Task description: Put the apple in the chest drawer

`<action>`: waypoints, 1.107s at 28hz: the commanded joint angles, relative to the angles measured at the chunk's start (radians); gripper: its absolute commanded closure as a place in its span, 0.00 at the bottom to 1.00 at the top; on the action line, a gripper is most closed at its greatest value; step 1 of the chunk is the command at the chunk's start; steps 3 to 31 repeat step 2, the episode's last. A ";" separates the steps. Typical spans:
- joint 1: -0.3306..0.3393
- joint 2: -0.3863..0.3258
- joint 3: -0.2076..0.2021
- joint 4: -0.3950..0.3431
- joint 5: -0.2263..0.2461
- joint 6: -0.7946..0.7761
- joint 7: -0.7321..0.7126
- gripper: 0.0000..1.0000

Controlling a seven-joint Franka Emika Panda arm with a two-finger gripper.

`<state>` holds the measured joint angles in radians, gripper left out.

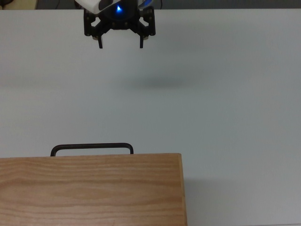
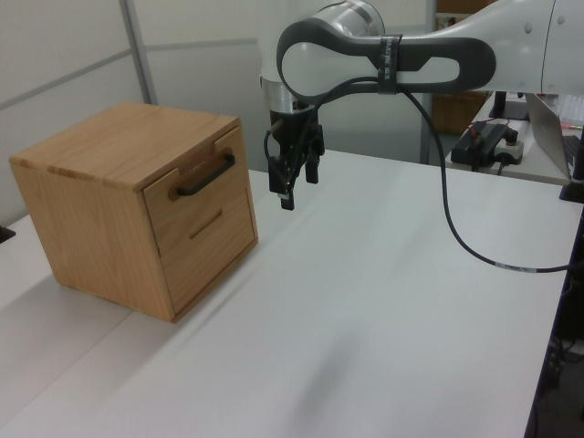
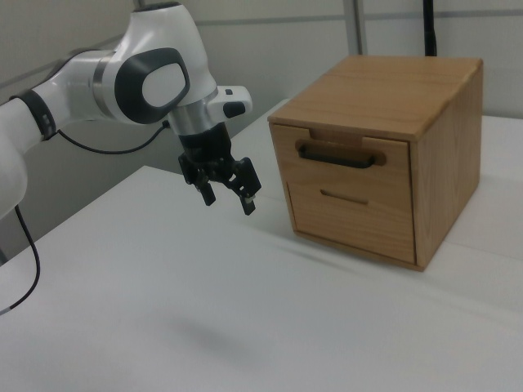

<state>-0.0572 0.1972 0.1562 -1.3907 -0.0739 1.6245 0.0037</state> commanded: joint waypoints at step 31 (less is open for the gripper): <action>-0.012 -0.004 -0.001 -0.005 0.022 -0.018 -0.025 0.00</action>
